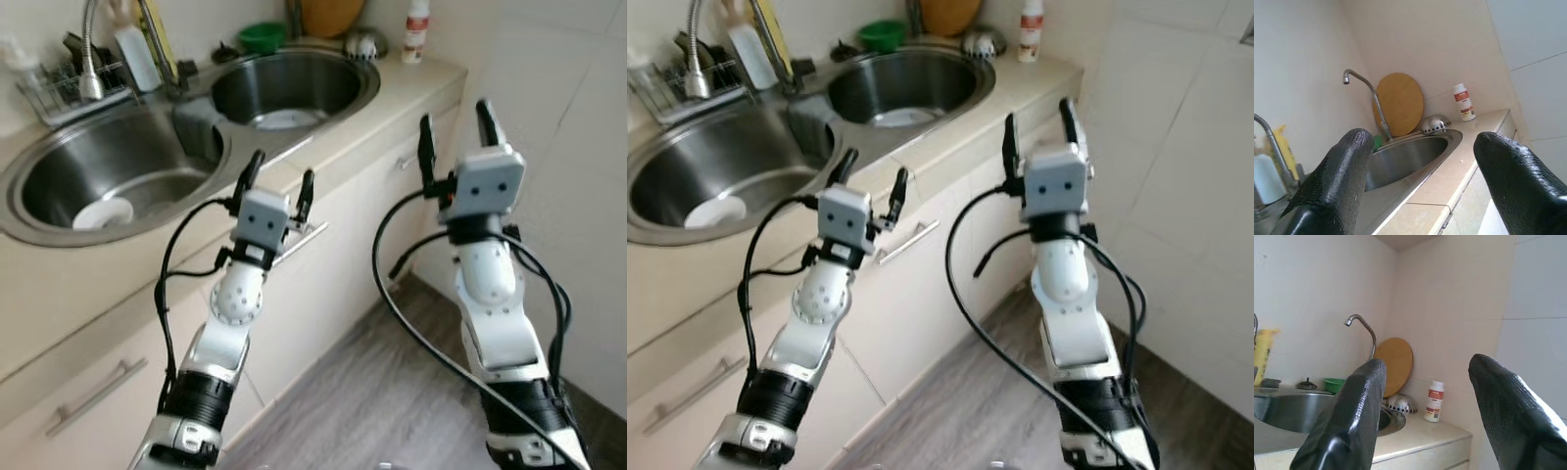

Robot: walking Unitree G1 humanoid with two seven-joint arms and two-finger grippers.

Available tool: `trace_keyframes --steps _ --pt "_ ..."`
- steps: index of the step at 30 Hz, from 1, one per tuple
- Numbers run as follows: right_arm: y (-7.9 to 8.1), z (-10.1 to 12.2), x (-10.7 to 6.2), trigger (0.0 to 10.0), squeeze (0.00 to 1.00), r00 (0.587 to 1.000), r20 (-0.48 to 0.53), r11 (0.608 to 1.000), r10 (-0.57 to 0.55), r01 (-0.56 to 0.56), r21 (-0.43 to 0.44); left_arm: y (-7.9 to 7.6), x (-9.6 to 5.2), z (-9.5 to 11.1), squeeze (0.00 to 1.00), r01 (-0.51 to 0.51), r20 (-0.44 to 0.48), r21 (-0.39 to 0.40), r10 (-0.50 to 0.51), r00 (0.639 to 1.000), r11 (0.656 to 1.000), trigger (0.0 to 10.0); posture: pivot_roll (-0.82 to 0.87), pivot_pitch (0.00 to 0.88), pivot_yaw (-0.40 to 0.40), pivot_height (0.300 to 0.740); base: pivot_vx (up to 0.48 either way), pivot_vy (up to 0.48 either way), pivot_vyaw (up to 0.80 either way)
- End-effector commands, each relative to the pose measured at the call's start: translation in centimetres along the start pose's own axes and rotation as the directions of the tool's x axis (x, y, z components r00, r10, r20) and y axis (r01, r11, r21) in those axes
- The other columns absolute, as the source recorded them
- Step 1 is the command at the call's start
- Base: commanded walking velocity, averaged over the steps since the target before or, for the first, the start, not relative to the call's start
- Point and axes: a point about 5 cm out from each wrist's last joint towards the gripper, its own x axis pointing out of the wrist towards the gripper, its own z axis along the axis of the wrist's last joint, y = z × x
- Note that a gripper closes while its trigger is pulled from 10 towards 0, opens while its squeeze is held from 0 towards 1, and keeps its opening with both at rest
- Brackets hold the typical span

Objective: Kitchen organization

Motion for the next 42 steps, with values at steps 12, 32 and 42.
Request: trace_keyframes --steps 12,32,42 --pt "0.1 0.0 0.3 10.0 0.00 1.000 -0.004 1.000 -0.024 0.024 0.004 0.2 0.1 -0.1 0.00 0.007 -0.006 0.010 -0.007 1.000 1.000 10.0 -0.20 0.000 0.072 0.740 0.000 -0.272 -0.07" --pt "-0.1 -0.5 0.3 10.0 0.00 0.998 -0.032 0.998 -0.045 0.044 -0.038 0.2 0.0 -0.2 0.00 0.010 -0.011 0.007 -0.010 1.000 1.000 10.0 -0.20 0.000 0.077 0.740 0.000 -0.480 -0.40" --pt "-0.5 -0.9 0.4 10.0 0.00 0.996 -0.056 0.996 -0.071 0.067 -0.056 0.2 0.0 -0.3 0.00 0.008 -0.016 0.005 -0.008 1.000 1.000 10.0 -0.20 0.000 0.075 0.740 0.000 -0.460 0.00"
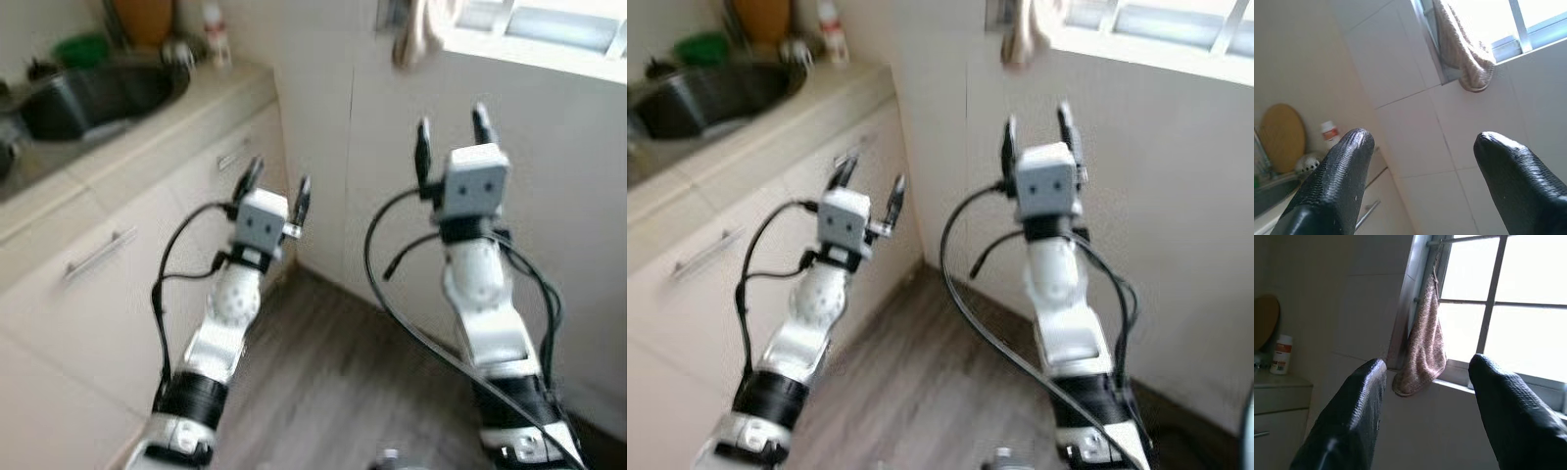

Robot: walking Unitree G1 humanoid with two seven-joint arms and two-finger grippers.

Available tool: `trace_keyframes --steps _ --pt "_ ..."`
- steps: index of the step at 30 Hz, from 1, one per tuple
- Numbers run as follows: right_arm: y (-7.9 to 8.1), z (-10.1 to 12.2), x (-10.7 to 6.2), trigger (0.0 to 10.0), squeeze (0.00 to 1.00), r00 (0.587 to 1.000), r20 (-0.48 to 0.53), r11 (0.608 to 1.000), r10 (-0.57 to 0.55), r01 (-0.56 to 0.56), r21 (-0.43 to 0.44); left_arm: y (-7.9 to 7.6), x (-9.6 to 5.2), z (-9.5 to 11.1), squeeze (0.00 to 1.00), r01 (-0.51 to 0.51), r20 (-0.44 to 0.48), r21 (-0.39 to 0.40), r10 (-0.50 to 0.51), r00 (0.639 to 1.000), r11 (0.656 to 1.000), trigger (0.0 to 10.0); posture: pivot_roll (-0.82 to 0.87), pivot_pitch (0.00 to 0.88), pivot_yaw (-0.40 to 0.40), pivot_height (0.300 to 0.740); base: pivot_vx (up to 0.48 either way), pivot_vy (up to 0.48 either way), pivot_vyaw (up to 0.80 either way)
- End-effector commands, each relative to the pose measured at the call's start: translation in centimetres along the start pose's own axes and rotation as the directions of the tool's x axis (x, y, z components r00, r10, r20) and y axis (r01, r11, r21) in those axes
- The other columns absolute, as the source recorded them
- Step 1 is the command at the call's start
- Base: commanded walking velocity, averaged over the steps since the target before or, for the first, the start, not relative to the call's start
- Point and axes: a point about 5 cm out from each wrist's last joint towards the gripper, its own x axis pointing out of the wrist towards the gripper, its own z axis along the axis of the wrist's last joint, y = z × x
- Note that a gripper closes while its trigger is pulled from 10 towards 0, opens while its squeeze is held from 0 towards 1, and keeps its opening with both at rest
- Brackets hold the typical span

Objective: Kitchen organization

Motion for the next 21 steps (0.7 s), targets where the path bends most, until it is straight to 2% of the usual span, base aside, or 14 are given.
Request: trace_keyframes --steps 1,6,10,21 --pt "-0.7 -0.2 0.2 10.0 0.00 0.999 -0.014 0.999 -0.032 0.032 -0.012 -0.5 0.4 0.4 0.00 0.010 0.017 -0.011 -0.009 1.000 1.000 10.0 -0.20 0.000 0.073 0.740 0.000 -0.289 0.00" --pt "-1.3 -1.0 0.4 10.0 0.00 0.994 -0.078 0.997 -0.079 0.079 -0.006 -0.4 0.4 0.4 0.00 0.003 0.014 -0.017 -0.002 1.000 1.000 10.0 -0.20 0.000 0.073 0.740 0.000 -0.058 -0.63" --pt "-1.8 -1.2 0.4 10.0 0.00 0.991 -0.086 0.995 -0.099 0.097 -0.034 -0.5 0.3 0.3 0.00 0.004 0.010 -0.017 -0.004 1.000 1.000 10.0 -0.20 0.000 0.073 0.740 0.000 0.000 -0.80" --pt "-4.5 -2.8 0.6 10.0 0.00 0.953 -0.193 0.972 -0.233 0.230 -0.037 -0.5 0.4 -0.1 0.00 -0.003 -0.020 -0.040 0.002 1.000 0.999 10.0 -0.21 0.000 0.074 0.740 0.000 0.000 0.00"
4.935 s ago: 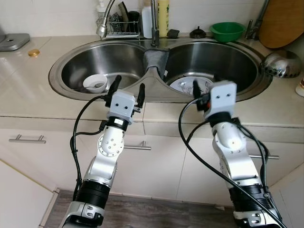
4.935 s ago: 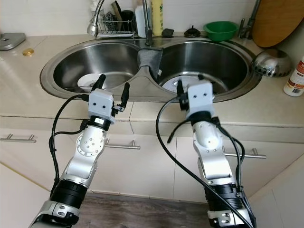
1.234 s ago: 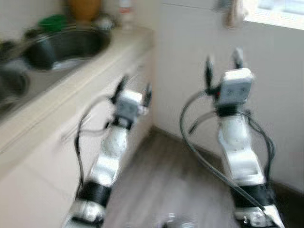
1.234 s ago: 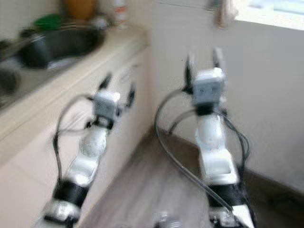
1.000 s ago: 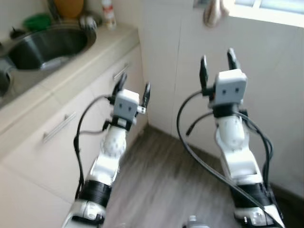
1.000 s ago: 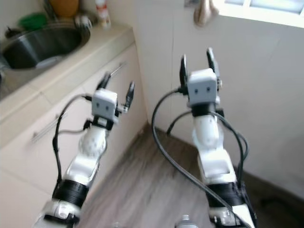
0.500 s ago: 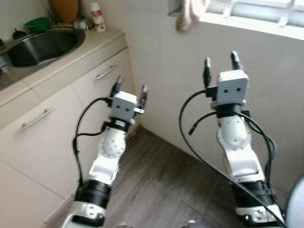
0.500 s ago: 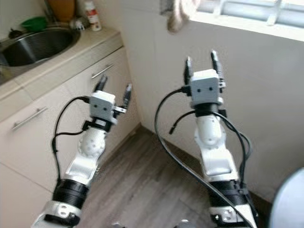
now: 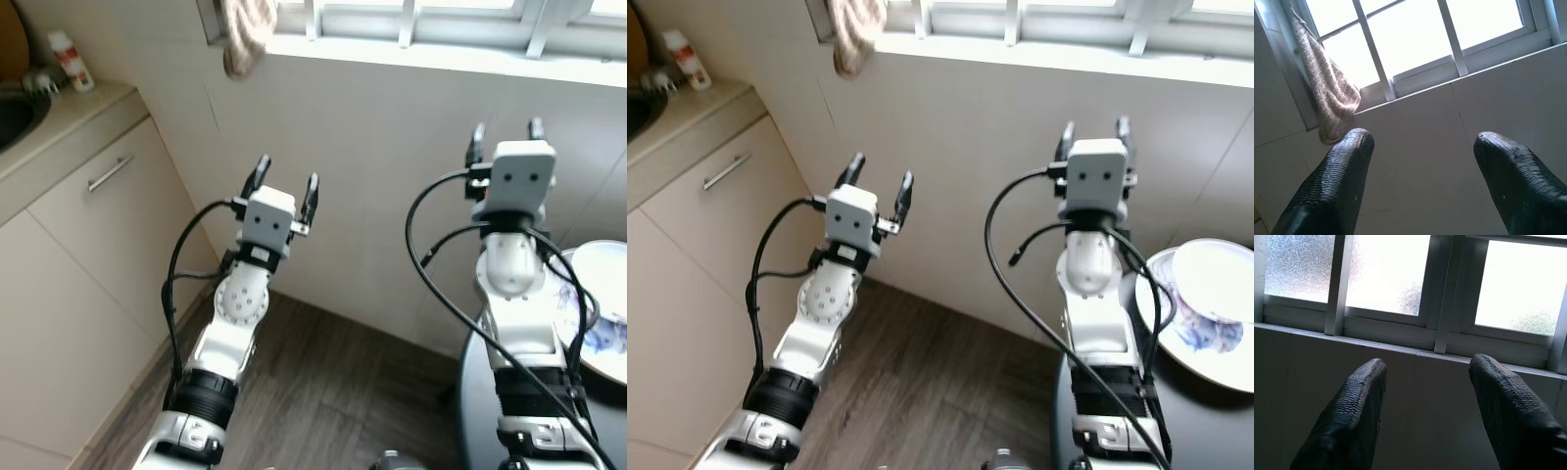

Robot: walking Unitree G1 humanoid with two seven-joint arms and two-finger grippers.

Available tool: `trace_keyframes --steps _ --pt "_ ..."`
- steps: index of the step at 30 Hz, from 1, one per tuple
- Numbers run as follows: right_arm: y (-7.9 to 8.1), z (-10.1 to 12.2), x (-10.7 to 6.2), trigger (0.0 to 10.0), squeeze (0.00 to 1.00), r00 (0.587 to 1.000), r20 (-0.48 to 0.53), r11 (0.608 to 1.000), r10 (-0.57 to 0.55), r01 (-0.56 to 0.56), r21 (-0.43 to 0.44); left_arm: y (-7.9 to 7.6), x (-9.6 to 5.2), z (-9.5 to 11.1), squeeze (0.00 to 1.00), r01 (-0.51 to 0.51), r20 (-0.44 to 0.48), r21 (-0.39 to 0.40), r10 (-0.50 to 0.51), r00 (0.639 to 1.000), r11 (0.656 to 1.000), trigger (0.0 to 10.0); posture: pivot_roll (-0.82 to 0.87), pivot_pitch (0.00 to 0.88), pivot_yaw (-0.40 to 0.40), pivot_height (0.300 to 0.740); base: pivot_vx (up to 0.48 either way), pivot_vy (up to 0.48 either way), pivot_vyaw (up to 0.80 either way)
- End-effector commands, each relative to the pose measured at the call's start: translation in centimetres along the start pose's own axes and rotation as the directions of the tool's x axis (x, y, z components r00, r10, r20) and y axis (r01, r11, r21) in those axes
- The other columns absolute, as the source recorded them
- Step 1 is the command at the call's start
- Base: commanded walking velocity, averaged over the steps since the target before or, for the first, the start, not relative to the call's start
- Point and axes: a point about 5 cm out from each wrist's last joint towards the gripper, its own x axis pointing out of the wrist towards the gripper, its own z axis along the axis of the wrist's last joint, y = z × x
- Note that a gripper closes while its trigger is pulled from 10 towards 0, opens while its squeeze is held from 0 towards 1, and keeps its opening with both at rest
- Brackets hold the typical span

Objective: Kitchen organization

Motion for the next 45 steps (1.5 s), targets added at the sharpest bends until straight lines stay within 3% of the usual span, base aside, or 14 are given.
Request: trace_keyframes --steps 1,8,37,38,40,41,45 --pt "-0.2 -0.4 0.4 10.0 0.00 0.998 -0.053 0.999 -0.037 0.039 0.037 0.6 0.0 -0.2 0.00 -0.013 -0.021 -0.002 0.013 1.000 1.000 10.0 -0.21 0.000 0.074 0.740 0.000 0.000 0.00" --pt "-1.6 -1.6 0.6 10.0 0.00 0.982 -0.143 0.990 -0.124 0.132 0.054 0.6 0.0 -0.5 0.00 -0.015 -0.039 -0.012 0.014 0.999 1.000 10.0 -0.21 0.000 0.075 0.740 0.000 0.343 -0.80" --pt "-1.6 -1.6 0.6 10.0 0.00 0.982 -0.143 0.990 -0.124 0.132 0.054 0.6 0.0 -0.5 0.00 -0.015 -0.039 -0.012 0.014 0.999 1.000 10.0 -0.21 0.000 0.075 0.740 0.000 0.480 -0.80" --pt "-1.9 -1.7 0.7 10.0 0.00 0.978 -0.156 0.987 -0.141 0.151 0.052 0.7 0.0 -0.4 0.00 -0.014 -0.039 -0.011 0.013 0.999 1.000 10.0 -0.21 0.000 0.075 0.740 0.000 0.480 -0.80" --pt "-4.3 -3.2 0.9 10.0 0.00 0.944 -0.238 0.967 -0.230 0.250 0.055 0.6 0.1 -0.2 0.00 0.001 -0.015 -0.002 -0.001 1.000 1.000 10.0 -0.21 0.000 0.090 0.740 0.311 0.000 0.00" --pt "-4.7 -3.5 0.9 10.0 0.00 0.937 -0.255 0.963 -0.240 0.262 0.057 0.6 0.1 -0.2 0.00 0.005 -0.009 0.000 -0.005 1.000 1.000 10.0 -0.21 0.000 0.090 0.740 0.368 0.000 0.00" --pt "-3.8 -3.3 1.0 10.0 0.00 0.957 -0.235 0.980 -0.171 0.191 0.062 0.7 0.1 -0.2 0.00 0.007 -0.008 0.006 -0.007 1.000 1.000 10.0 -0.21 0.000 0.090 0.740 0.388 0.000 0.00"
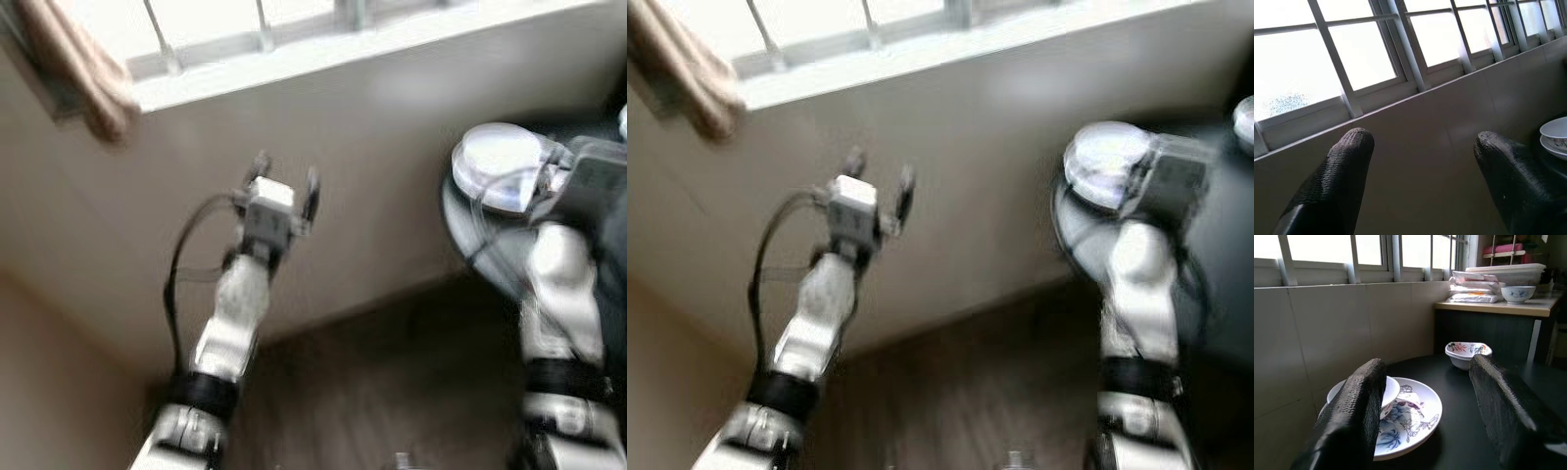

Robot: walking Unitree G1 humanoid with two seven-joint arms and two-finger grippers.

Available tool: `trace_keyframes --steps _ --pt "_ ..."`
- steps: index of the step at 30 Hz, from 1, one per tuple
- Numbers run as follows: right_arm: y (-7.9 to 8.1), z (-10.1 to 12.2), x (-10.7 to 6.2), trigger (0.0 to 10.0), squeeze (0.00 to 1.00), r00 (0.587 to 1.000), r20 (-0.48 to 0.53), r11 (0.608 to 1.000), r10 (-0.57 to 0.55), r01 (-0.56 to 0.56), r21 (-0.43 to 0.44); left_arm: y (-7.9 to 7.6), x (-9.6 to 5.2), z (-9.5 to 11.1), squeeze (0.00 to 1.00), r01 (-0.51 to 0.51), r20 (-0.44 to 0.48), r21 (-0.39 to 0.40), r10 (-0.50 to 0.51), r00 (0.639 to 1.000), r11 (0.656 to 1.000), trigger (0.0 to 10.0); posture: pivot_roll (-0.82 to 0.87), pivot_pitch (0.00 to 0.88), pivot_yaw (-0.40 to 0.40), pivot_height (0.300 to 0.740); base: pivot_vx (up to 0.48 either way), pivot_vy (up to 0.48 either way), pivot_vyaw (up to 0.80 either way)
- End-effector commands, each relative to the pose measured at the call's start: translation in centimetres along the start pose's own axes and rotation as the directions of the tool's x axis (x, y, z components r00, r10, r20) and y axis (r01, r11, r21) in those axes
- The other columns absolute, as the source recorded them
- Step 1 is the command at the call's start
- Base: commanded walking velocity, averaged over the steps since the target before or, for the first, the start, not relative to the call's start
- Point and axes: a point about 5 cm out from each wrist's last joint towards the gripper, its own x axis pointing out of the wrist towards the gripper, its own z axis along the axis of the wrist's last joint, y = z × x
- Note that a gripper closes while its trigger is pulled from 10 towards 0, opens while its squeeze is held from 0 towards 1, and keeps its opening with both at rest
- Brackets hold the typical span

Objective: Kitchen organization

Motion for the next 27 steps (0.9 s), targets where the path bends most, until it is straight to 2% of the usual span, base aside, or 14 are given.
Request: trace_keyframes --steps 1,6,12,27 --pt "1.9 0.4 -0.4 10.0 0.00 0.997 0.010 0.997 0.076 -0.076 0.024 0.7 -0.2 -0.2 0.00 -0.013 -0.008 0.016 0.013 1.000 1.000 10.0 -0.21 0.000 0.090 0.740 0.386 0.000 0.00" --pt "3.0 0.3 -0.9 10.0 0.00 0.988 0.014 0.988 0.155 -0.155 -0.004 0.7 -0.3 -0.3 0.00 -0.013 -0.008 0.016 0.013 1.000 1.000 10.0 -0.21 0.000 0.089 0.740 0.382 0.000 0.00" --pt "3.4 0.4 -1.0 10.0 0.00 0.982 0.026 0.983 0.185 -0.185 -0.019 0.6 -0.3 -0.3 0.00 -0.013 -0.003 0.016 0.013 1.000 1.000 10.0 -0.21 0.000 0.088 0.740 0.376 0.000 0.00" --pt "3.4 0.7 -0.9 10.0 0.00 0.979 0.045 0.980 0.198 -0.196 -0.043 0.3 -0.3 -0.2 0.00 -0.013 0.004 0.014 0.013 1.000 1.000 10.0 -0.21 0.000 0.078 0.740 0.000 0.000 0.00"
